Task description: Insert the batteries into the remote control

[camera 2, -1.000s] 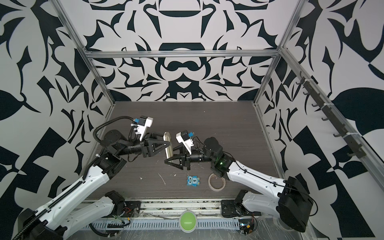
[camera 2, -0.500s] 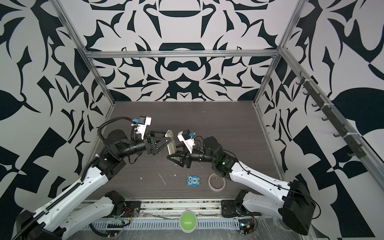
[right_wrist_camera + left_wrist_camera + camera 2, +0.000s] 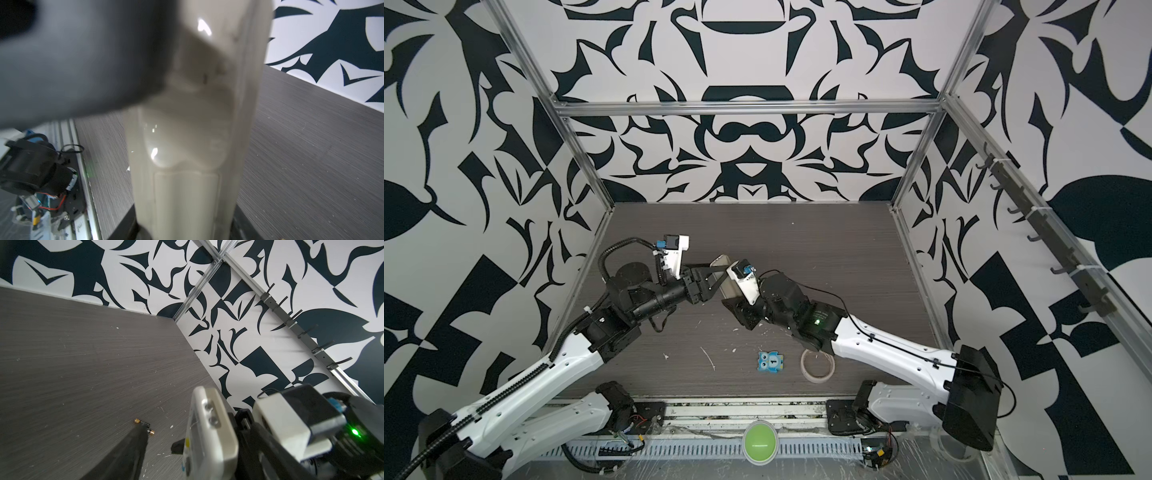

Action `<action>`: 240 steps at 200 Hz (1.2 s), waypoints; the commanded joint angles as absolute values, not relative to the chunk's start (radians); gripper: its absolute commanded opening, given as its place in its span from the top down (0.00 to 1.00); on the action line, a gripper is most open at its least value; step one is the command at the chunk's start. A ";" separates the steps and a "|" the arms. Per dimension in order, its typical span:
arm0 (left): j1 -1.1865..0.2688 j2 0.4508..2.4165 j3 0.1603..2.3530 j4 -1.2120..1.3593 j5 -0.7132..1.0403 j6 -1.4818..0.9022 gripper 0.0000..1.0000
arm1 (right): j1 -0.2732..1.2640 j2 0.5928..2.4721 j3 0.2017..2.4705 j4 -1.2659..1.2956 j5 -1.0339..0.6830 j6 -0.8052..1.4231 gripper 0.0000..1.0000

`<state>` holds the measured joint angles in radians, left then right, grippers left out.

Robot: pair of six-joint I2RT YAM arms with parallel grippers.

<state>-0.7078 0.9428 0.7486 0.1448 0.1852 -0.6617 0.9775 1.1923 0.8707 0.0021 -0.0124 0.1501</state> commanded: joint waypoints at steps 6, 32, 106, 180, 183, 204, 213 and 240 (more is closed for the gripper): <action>-0.717 0.986 0.785 0.182 0.136 -0.658 0.29 | 0.986 1.192 0.930 0.042 0.040 0.129 1.00; -0.717 1.010 0.782 0.220 0.140 -0.669 0.40 | 0.988 1.184 0.921 0.056 0.040 0.135 1.00; -0.718 1.023 0.791 0.217 0.146 -0.667 0.78 | 0.988 1.177 0.923 0.062 -0.016 0.139 0.91; -0.709 1.000 0.824 0.080 0.146 -0.612 1.00 | 0.988 1.023 0.915 -0.120 -0.121 -0.035 0.14; -0.706 0.999 0.825 0.076 0.149 -0.612 1.00 | 0.988 1.016 0.913 -0.128 -0.124 -0.042 0.14; -0.685 0.991 0.825 0.044 0.192 -0.614 1.00 | 0.988 0.962 0.903 -0.177 -0.142 -0.091 0.13; -0.674 0.987 0.825 0.035 0.221 -0.616 1.00 | 0.988 0.940 0.900 -0.194 -0.148 -0.111 0.13; -0.630 0.979 0.820 0.029 0.339 -0.633 1.00 | 0.988 0.888 0.900 -0.238 -0.174 -0.175 0.13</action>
